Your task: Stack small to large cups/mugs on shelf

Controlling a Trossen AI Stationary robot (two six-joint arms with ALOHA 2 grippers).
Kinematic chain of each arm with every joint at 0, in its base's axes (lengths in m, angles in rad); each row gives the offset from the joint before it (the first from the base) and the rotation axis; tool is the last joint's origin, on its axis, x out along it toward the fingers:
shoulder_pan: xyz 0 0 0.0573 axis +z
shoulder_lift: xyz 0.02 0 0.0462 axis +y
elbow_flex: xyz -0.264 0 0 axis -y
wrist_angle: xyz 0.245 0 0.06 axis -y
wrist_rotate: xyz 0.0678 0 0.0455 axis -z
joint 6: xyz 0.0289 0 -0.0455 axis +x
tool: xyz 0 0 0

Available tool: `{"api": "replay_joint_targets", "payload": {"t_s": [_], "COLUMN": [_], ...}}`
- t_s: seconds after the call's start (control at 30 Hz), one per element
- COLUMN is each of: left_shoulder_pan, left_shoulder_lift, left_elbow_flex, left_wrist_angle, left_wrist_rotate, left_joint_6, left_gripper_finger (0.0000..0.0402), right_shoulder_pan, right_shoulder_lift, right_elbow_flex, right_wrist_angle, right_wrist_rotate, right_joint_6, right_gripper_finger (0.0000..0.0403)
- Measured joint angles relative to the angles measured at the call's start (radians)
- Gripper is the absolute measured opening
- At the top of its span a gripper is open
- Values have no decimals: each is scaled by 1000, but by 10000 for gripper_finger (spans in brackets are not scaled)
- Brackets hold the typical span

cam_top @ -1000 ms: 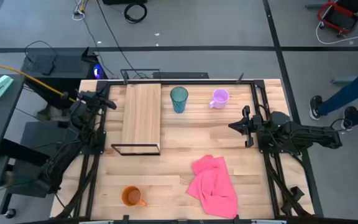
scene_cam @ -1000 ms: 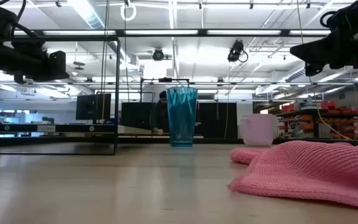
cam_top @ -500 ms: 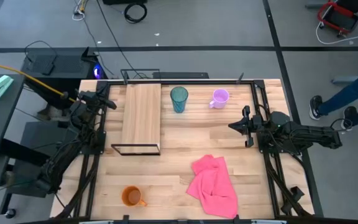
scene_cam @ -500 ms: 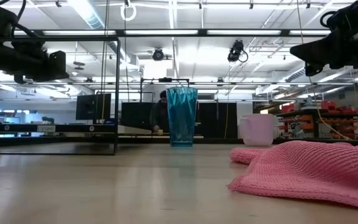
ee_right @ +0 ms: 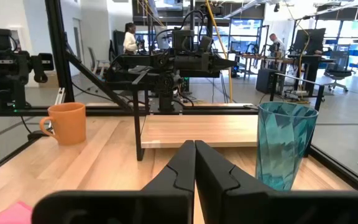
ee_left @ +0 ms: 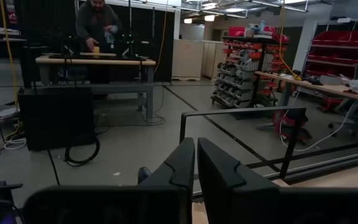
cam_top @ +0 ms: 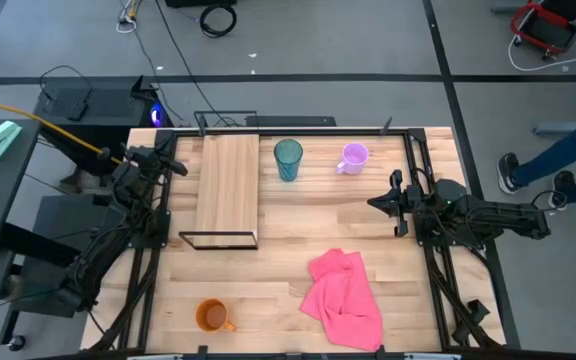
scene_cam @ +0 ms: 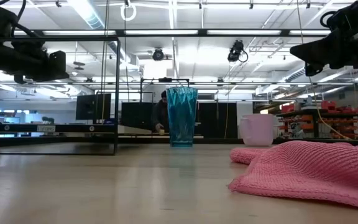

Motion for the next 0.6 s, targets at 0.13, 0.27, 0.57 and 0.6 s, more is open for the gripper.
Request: {"api": "replay_joint_targets", "payload": {"t_s": [0.13, 0.27, 0.57, 0.6], "left_shoulder_pan": [0, 0, 0, 0], "left_shoulder_lift": [0, 0, 0, 0], "left_elbow_flex": [0, 0, 0, 0], "left_wrist_angle": [0, 0, 0, 0], "left_wrist_rotate": [0, 0, 0, 0], "left_joint_6": [0, 0, 0, 0], "left_gripper_finger": [32, 36, 26, 25], "right_shoulder_pan": [0, 0, 0, 0], "right_shoulder_lift": [0, 0, 0, 0], "right_elbow_flex": [0, 0, 0, 0], "right_wrist_angle": [0, 0, 0, 0], "right_wrist_rotate": [0, 0, 0, 0], "right_joint_6": [0, 0, 0, 0], "right_gripper_finger": [13, 13, 13, 13]}}
